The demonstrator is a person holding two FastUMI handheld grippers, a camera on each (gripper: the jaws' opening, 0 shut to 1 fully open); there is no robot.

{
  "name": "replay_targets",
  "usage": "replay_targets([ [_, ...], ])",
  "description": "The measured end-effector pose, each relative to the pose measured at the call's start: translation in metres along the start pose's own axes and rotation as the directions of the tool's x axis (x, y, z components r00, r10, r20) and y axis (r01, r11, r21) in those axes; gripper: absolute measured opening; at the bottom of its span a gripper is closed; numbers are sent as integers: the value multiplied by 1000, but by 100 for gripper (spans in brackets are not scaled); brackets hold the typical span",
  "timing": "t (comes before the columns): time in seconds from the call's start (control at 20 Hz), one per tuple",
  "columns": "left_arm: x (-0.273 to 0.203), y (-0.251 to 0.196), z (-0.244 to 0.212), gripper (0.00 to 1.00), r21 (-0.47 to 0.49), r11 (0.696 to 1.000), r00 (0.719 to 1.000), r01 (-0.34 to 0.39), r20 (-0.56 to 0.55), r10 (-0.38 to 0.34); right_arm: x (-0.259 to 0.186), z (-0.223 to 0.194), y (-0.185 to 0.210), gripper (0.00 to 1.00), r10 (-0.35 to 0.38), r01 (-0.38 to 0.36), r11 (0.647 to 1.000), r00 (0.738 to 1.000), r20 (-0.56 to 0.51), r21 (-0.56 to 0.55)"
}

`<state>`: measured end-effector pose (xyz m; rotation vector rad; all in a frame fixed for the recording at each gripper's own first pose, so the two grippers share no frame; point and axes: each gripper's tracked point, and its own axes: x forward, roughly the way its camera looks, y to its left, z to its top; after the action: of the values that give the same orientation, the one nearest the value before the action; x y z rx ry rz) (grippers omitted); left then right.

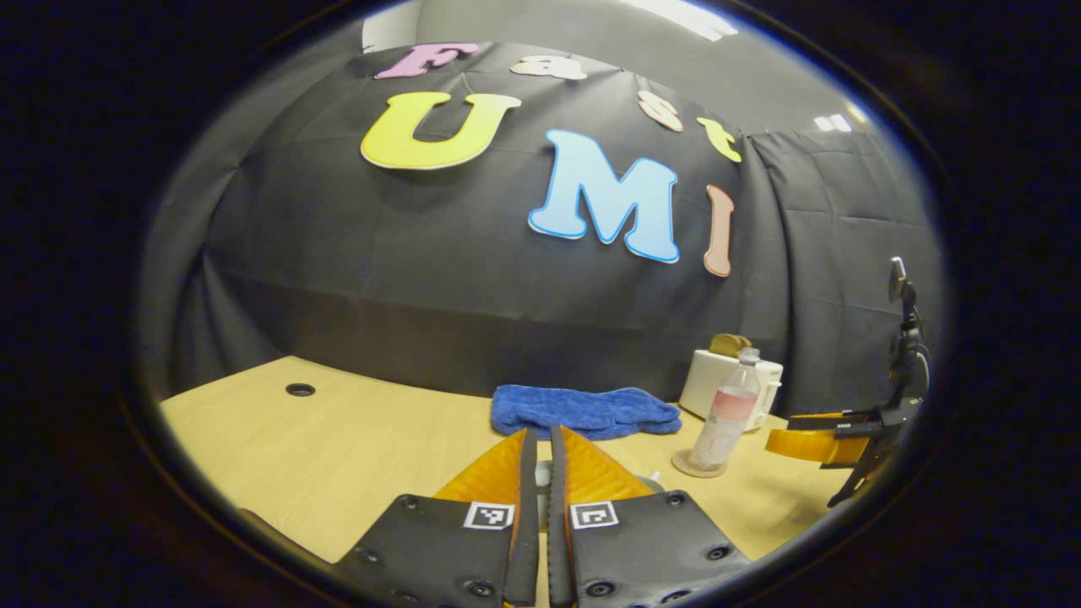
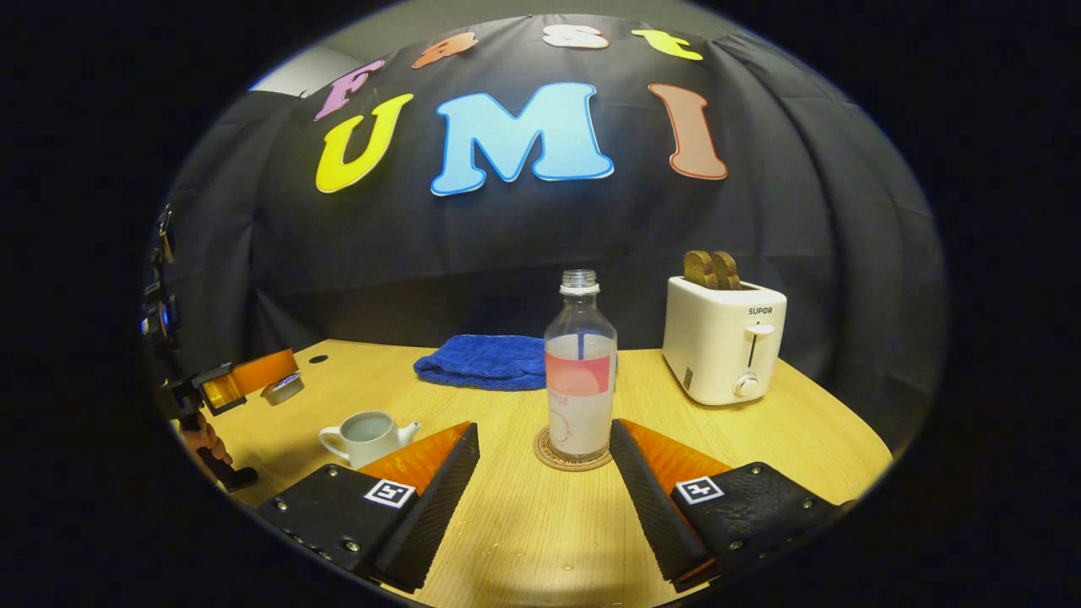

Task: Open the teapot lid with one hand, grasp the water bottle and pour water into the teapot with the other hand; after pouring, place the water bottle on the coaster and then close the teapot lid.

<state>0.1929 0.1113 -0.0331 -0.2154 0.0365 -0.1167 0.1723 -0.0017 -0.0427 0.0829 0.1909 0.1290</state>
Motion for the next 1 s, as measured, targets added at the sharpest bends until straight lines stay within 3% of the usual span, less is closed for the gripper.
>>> replay_targets([
  [0.2,14,-31,-11,11,54,998,999,37,-39,-34,-21,-2,12,96,29,-28,1000,999,37,-8],
  [0.55,49,-77,-43,11,103,992,991,79,-115,-67,-30,-6,-8,96,-27,33,997,996,88,-65],
  [0.7,56,-76,-48,11,144,988,992,59,-122,-42,-33,-2,-1,96,-6,11,999,995,104,-46],
  [1.0,64,-73,-60,11,131,991,991,41,-134,-23,-31,-6,6,96,14,-8,998,995,97,-57],
])
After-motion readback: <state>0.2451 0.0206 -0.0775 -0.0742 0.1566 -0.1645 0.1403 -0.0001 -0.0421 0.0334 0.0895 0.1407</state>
